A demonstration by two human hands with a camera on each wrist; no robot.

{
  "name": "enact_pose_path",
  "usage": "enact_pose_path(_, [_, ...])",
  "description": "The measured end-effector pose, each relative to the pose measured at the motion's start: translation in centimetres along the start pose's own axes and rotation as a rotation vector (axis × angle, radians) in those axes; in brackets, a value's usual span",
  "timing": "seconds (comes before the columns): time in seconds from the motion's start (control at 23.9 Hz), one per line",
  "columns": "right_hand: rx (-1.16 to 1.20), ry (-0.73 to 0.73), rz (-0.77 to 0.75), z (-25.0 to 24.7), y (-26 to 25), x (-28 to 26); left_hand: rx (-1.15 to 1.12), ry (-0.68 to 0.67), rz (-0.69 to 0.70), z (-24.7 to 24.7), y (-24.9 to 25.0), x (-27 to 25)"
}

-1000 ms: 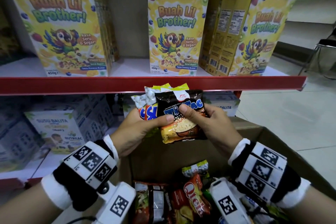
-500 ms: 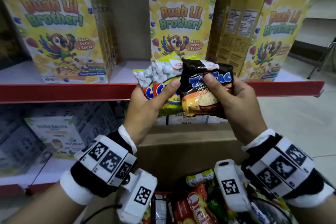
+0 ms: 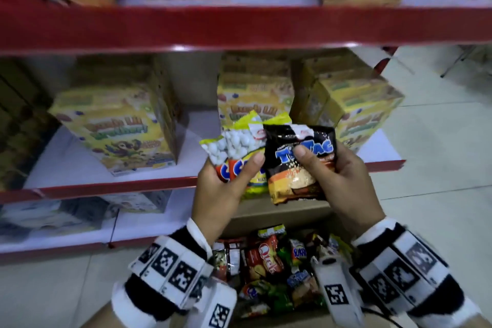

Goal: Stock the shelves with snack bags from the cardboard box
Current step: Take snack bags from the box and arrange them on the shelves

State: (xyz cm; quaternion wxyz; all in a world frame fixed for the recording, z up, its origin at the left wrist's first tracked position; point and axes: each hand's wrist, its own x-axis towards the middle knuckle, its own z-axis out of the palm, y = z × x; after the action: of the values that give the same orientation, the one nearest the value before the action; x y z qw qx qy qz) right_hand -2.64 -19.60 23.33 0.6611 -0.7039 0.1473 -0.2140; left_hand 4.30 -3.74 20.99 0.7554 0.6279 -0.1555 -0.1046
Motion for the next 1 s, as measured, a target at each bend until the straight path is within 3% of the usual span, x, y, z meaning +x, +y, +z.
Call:
enact_pose_path(0.04, [-0.011,0.014,0.065,-0.9,-6.7,-0.6,0.039,-0.007,-0.077,1.0,6.5,-0.1])
enact_pose_path(0.21, [-0.086,-0.049,0.069,-3.0,-18.9,-2.6,0.064,-0.072,-0.083,3.0,18.1,-2.2])
enact_pose_path(0.25, [-0.089,-0.057,0.037,-4.1,-27.1,-1.9,0.078,-0.09,-0.071,4.2,26.0,-1.4])
enact_pose_path(0.29, [-0.089,-0.07,0.057,-3.9,-30.6,-2.2,0.083,-0.093,-0.076,4.3,29.0,-1.8])
enact_pose_path(0.42, [-0.084,-0.113,-0.113,-3.4,-39.3,-1.0,0.066,-0.137,0.063,4.7,37.6,0.2])
enact_pose_path(0.46, [-0.107,-0.082,-0.235,-2.7,-46.1,0.2,0.076,-0.15,0.175,4.3,44.6,2.3])
enact_pose_path(0.59, [-0.036,-0.099,-0.335,-0.9,-50.1,1.3,0.053,-0.196,0.269,4.0,49.3,4.3])
enact_pose_path(0.75, [0.125,0.062,-0.268,-0.9,-53.8,3.8,0.045,-0.166,0.309,2.4,52.5,7.1])
enact_pose_path(0.88, [-0.059,0.259,-0.315,-5.5,-57.8,10.2,-0.002,-0.131,0.279,2.9,53.3,9.6])
enact_pose_path(1.0, [-0.397,0.295,-0.301,-7.5,-57.9,16.1,0.011,-0.089,0.266,3.8,53.5,11.2])
